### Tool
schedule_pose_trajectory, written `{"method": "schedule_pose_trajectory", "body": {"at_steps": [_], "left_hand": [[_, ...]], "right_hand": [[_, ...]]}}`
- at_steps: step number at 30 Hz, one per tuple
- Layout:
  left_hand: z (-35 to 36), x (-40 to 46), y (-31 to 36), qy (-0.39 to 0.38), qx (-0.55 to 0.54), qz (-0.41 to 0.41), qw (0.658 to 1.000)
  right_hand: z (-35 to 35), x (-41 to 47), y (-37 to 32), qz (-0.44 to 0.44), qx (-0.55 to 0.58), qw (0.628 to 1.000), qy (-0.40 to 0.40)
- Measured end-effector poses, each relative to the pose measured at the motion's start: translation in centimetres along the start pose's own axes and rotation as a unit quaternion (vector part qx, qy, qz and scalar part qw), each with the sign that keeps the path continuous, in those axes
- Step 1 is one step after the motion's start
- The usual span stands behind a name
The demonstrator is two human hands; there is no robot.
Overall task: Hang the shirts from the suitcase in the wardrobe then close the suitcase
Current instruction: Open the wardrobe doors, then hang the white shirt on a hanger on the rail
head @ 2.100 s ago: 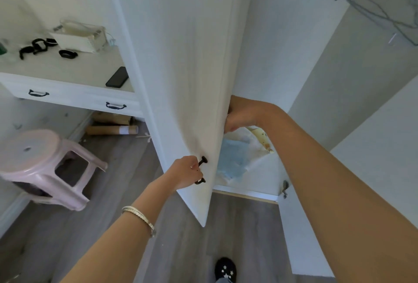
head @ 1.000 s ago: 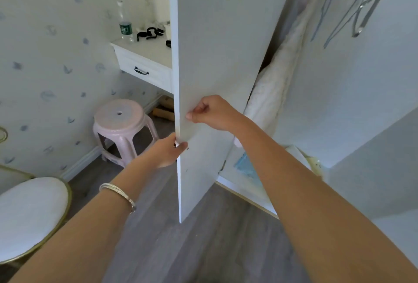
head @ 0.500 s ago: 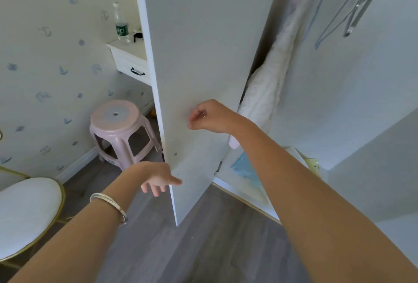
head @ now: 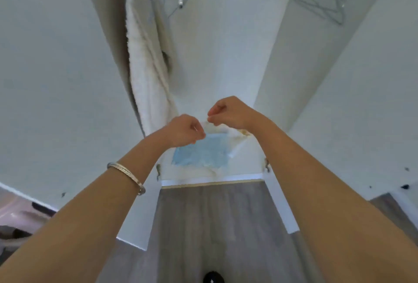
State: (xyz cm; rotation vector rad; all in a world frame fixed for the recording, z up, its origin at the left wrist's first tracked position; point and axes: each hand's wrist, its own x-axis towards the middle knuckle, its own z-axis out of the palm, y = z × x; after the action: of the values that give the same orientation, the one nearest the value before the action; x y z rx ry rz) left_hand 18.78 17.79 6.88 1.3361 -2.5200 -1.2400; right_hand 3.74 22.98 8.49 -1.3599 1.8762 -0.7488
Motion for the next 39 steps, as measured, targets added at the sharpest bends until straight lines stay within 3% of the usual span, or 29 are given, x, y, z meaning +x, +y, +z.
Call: {"method": "schedule_pose_trajectory", "body": {"at_steps": [7, 13, 21, 27, 39], "left_hand": [[10.6, 0.7, 8.3, -0.117, 0.051, 0.173, 0.977], [24.3, -5.0, 12.0, -0.284, 0.121, 0.286, 0.907], [40.9, -18.1, 12.7, -0.464, 0.17, 0.35, 0.796], [50.3, -24.1, 9.2, -0.507, 0.217, 0.344, 0.76], [68.9, -22.9, -3.4, -0.518, 0.314, 0.306, 0.734]], "right_hand": [[-4.6, -13.2, 10.6, 0.181, 0.047, 0.965, 0.185], [-1.1, -29.7, 17.6, 0.335, 0.109, 0.881, 0.316], [8.8, -50.4, 23.4, 0.473, 0.194, 0.755, 0.412], [17.1, -59.4, 28.6, 0.525, 0.254, 0.669, 0.462], [34.3, -62.5, 45.6, 0.611, 0.314, 0.576, 0.443]]}}
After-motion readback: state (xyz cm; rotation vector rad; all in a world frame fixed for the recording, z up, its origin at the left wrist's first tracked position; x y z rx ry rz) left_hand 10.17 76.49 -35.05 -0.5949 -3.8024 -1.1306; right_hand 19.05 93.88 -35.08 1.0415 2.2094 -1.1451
